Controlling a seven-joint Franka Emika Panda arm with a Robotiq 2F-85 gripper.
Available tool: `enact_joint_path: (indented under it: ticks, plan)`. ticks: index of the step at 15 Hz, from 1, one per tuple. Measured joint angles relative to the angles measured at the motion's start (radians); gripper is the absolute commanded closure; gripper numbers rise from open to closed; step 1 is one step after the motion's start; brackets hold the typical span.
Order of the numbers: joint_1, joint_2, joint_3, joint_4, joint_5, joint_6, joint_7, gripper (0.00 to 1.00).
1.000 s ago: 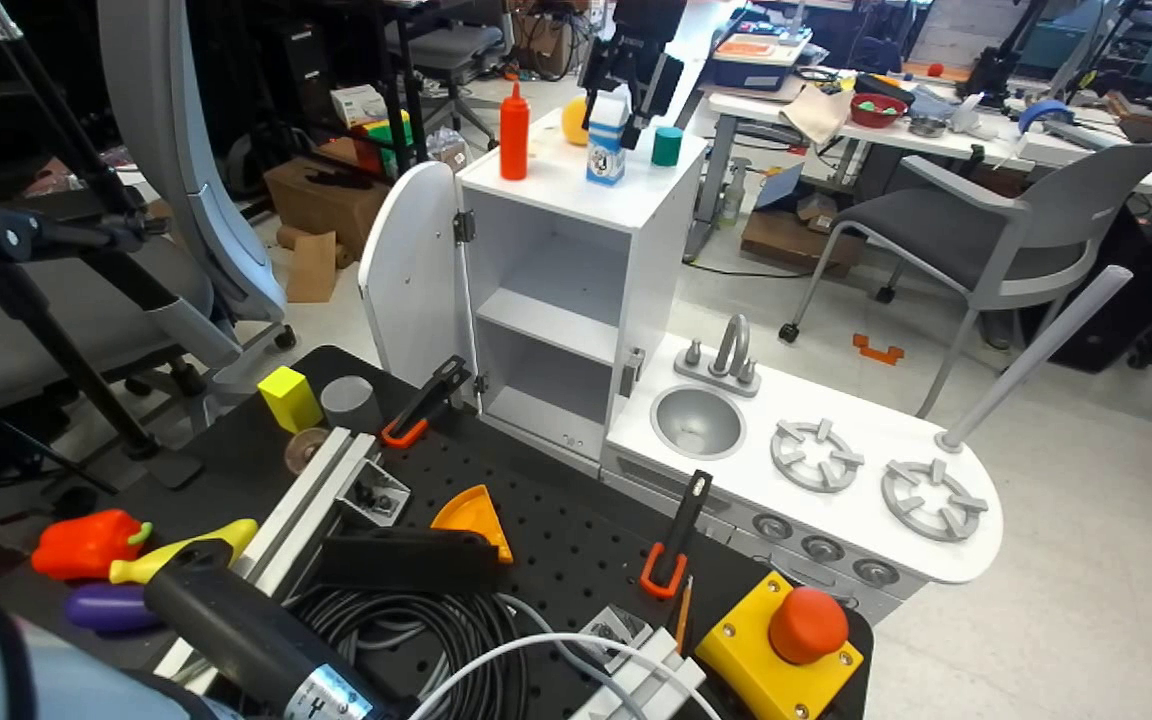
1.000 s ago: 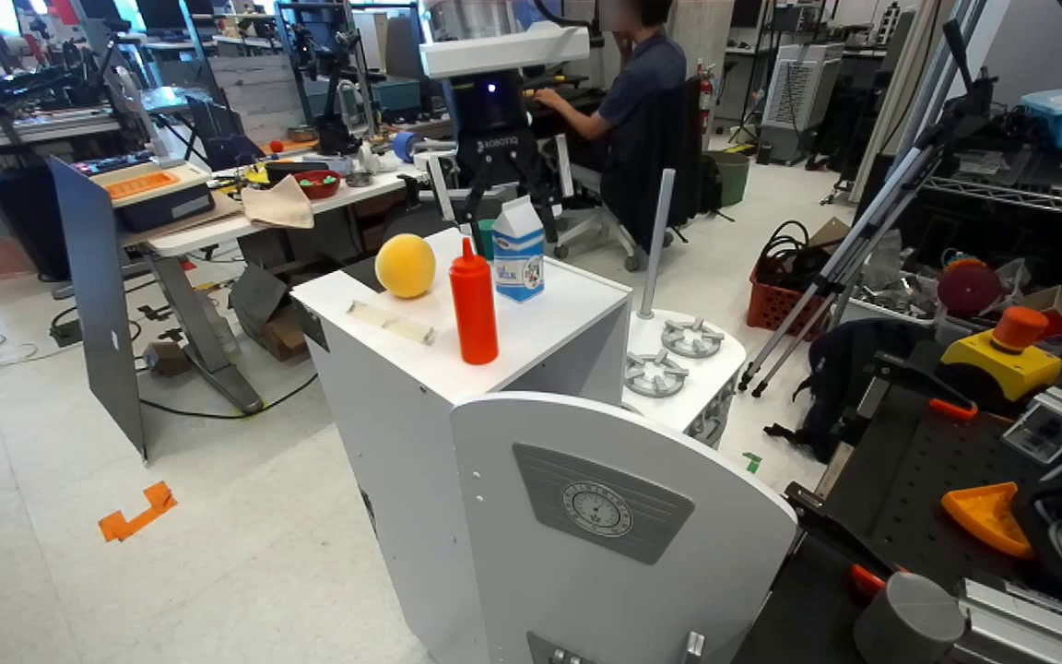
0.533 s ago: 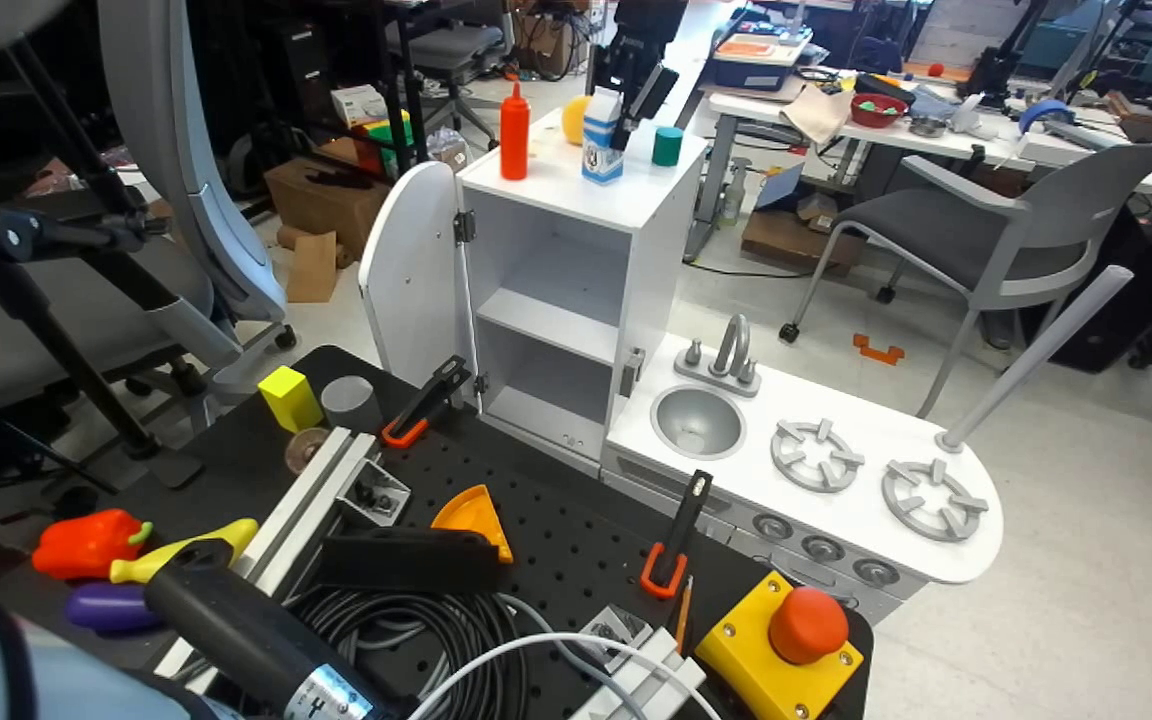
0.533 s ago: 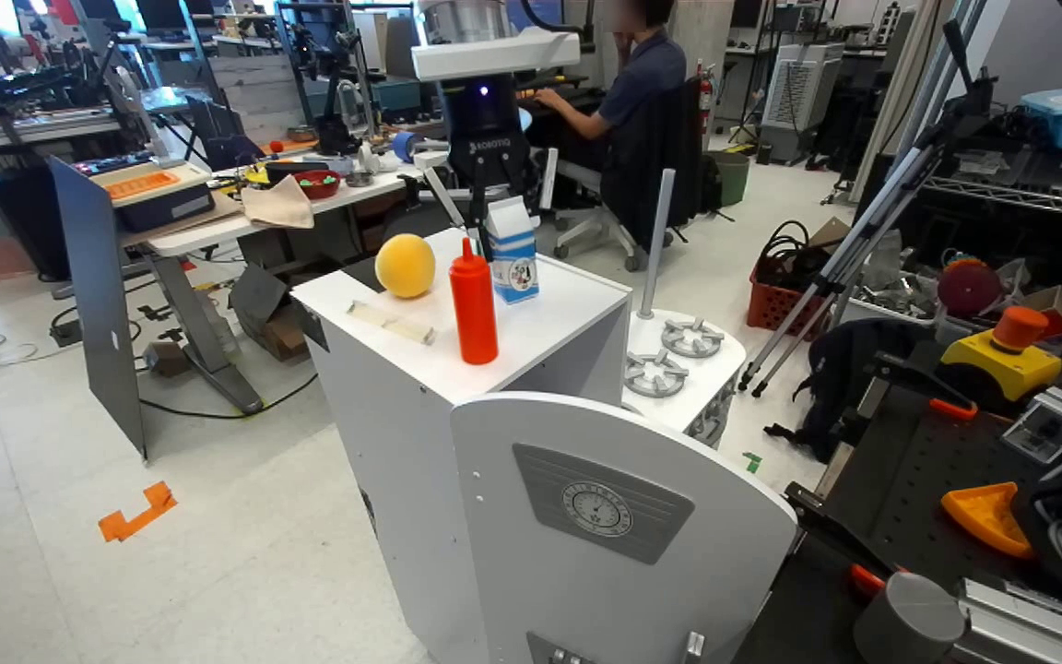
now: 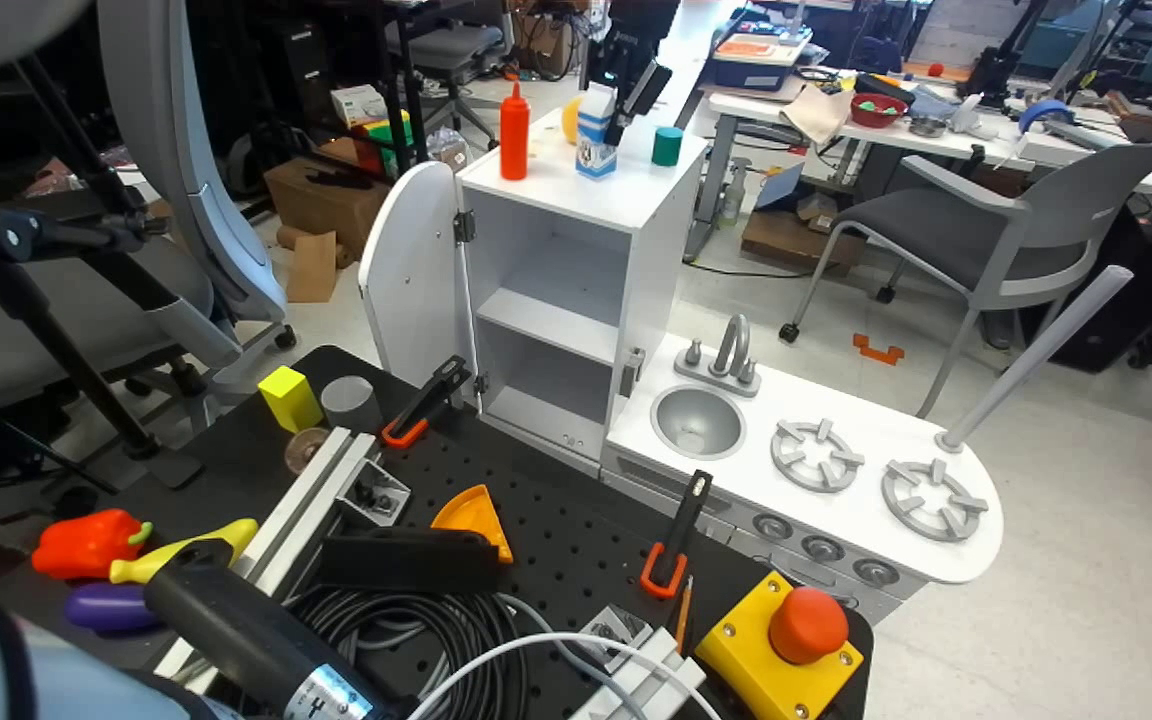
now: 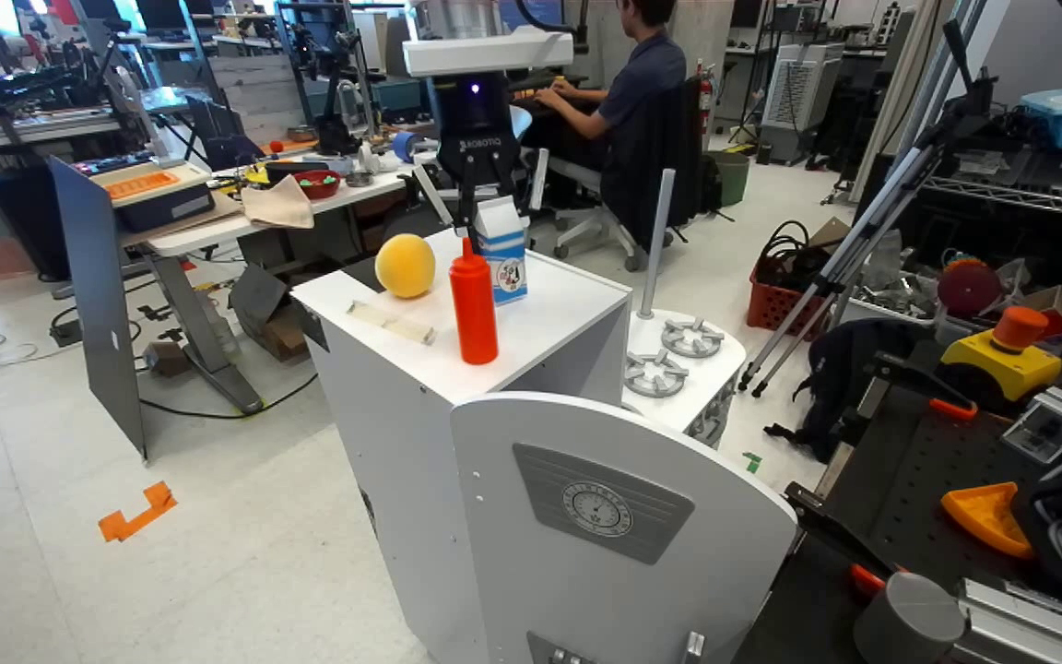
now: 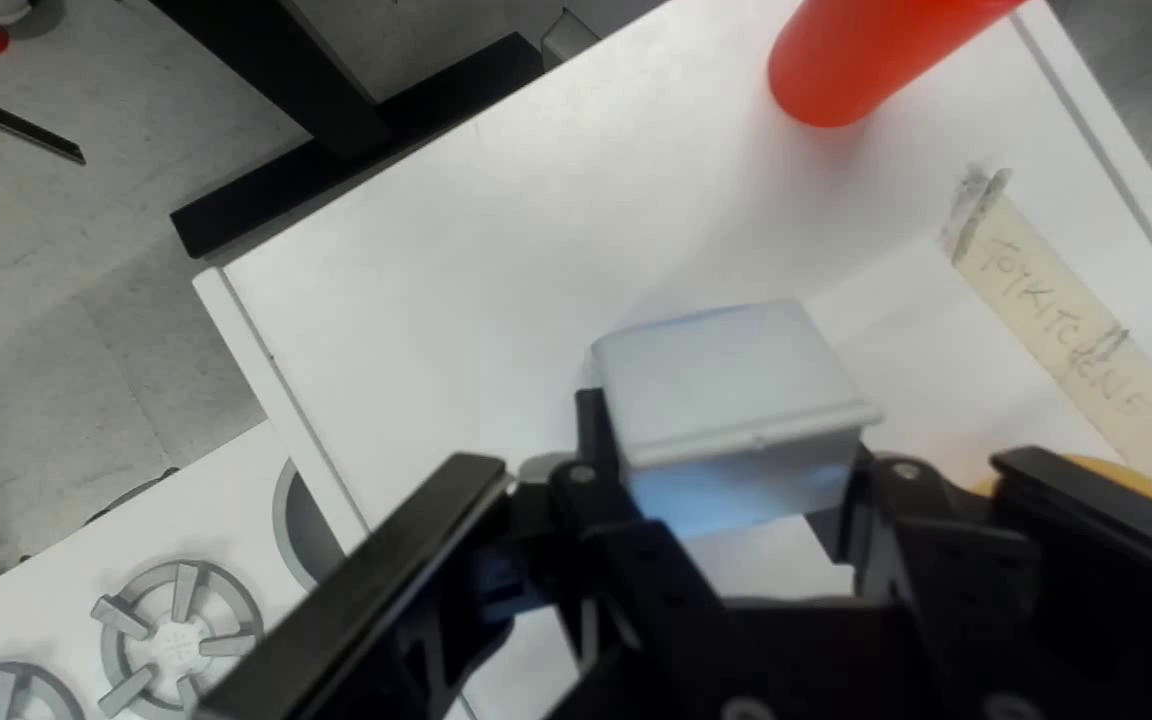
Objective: Drop the paper bottle
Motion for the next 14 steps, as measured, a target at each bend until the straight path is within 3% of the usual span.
enact_joint_path:
  ticks: [14]
  plan:
    - [0.001, 0.013, 0.01, 0.031, -0.002, 0.0, -0.101, 0.8]
